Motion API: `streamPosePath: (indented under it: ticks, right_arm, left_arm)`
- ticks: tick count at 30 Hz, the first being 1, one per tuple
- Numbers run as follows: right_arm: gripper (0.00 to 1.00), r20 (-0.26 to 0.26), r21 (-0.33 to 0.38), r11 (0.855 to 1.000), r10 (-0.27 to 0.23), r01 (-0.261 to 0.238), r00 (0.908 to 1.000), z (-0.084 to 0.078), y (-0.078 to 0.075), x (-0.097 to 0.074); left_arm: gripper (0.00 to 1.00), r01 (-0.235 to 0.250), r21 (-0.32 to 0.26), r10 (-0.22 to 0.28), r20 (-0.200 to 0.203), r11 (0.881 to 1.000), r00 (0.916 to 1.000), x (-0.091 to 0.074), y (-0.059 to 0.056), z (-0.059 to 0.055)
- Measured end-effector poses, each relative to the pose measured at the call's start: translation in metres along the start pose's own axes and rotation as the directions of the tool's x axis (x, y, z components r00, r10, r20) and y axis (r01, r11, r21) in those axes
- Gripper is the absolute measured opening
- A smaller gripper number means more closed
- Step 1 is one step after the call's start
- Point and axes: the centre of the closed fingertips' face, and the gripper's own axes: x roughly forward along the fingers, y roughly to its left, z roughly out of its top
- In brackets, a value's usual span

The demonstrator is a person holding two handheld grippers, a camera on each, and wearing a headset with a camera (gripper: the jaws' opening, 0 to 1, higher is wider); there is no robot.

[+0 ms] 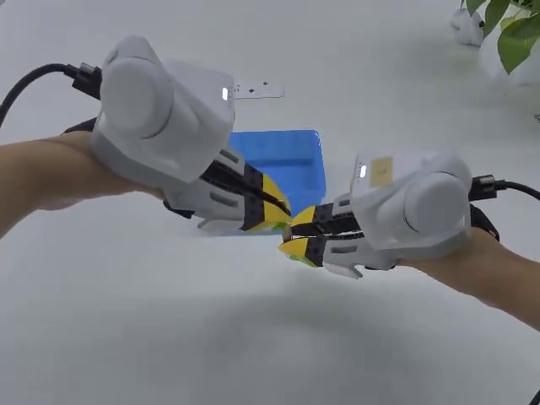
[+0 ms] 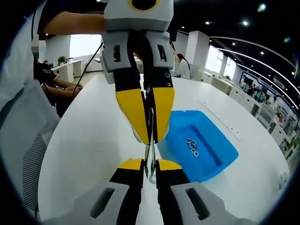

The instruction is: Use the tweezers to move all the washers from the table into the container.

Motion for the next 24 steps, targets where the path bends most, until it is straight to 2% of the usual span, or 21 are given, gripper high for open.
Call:
streamPosePath:
  ticks: [3, 24]
  right_arm:
    - [0.11, 0.001, 0.005, 1.000, -0.003, 0.003, 1.0000, -0.0013, -0.0024, 0.0013]
    - [0.11, 0.012, 0.050, 0.999, -0.005, 0.004, 0.9999, -0.0059, -0.0039, 0.0033]
  left_arm:
    - [0.06, -0.001, -0.007, 0.001, -0.001, 1.000, 1.0000, 0.0014, 0.0032, -0.0013]
    - [0.06, 0.013, -0.033, -0.013, 0.003, 0.999, 0.9999, 0.0062, 0.0037, -0.0022]
